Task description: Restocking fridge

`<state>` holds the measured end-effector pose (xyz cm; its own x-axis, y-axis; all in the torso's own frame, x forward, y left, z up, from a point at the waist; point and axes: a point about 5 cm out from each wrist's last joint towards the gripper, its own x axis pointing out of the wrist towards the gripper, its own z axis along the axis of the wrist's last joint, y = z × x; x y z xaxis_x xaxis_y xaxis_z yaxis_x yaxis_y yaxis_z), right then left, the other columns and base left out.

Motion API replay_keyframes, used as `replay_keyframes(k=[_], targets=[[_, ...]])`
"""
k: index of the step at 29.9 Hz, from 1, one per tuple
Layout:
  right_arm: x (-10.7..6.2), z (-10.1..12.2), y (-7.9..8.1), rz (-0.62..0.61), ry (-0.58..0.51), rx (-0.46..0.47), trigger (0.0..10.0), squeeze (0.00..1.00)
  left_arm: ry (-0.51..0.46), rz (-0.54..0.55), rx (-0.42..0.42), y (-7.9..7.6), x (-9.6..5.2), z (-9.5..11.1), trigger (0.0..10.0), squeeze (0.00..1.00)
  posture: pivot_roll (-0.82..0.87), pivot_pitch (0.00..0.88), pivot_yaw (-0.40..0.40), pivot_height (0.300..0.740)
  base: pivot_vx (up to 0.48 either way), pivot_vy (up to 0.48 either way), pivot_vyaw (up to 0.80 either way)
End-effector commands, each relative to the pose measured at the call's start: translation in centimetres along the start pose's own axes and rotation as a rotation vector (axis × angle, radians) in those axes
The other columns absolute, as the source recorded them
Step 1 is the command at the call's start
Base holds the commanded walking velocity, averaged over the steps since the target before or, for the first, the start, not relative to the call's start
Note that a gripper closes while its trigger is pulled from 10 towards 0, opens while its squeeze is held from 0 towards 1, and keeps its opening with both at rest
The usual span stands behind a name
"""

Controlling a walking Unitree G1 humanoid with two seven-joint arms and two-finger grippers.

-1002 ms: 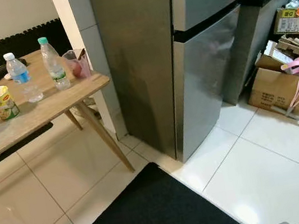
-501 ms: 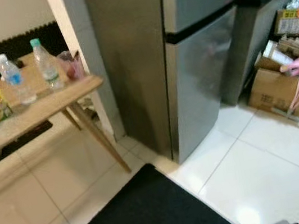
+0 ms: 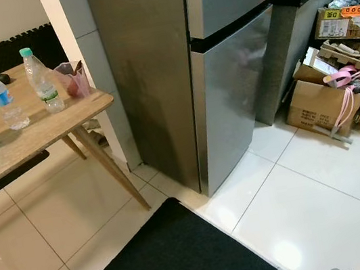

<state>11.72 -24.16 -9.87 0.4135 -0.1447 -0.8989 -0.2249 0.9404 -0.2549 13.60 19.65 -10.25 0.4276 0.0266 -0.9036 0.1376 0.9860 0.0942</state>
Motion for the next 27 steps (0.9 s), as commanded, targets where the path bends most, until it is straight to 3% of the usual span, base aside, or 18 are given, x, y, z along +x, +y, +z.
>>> replay_keyframes(k=[1, 27], targets=[[0.01, 0.17, -0.13, -0.004, -0.007, 0.001, 10.0, 0.0, 0.005, -0.004, 0.017, 0.09, -0.02, -0.07, 10.0, 0.0, -0.08, 0.0, -0.018, 0.74, 0.326, 0.0, 0.0], [0.11, 0.59, 0.19, -0.01, -0.014, 0.011, 10.0, 0.0, -0.003, -0.007, -0.002, 0.13, 0.0, 0.13, 10.0, 0.0, -0.07, 0.0, -0.018, 0.74, 0.351, 0.0, 0.0]])
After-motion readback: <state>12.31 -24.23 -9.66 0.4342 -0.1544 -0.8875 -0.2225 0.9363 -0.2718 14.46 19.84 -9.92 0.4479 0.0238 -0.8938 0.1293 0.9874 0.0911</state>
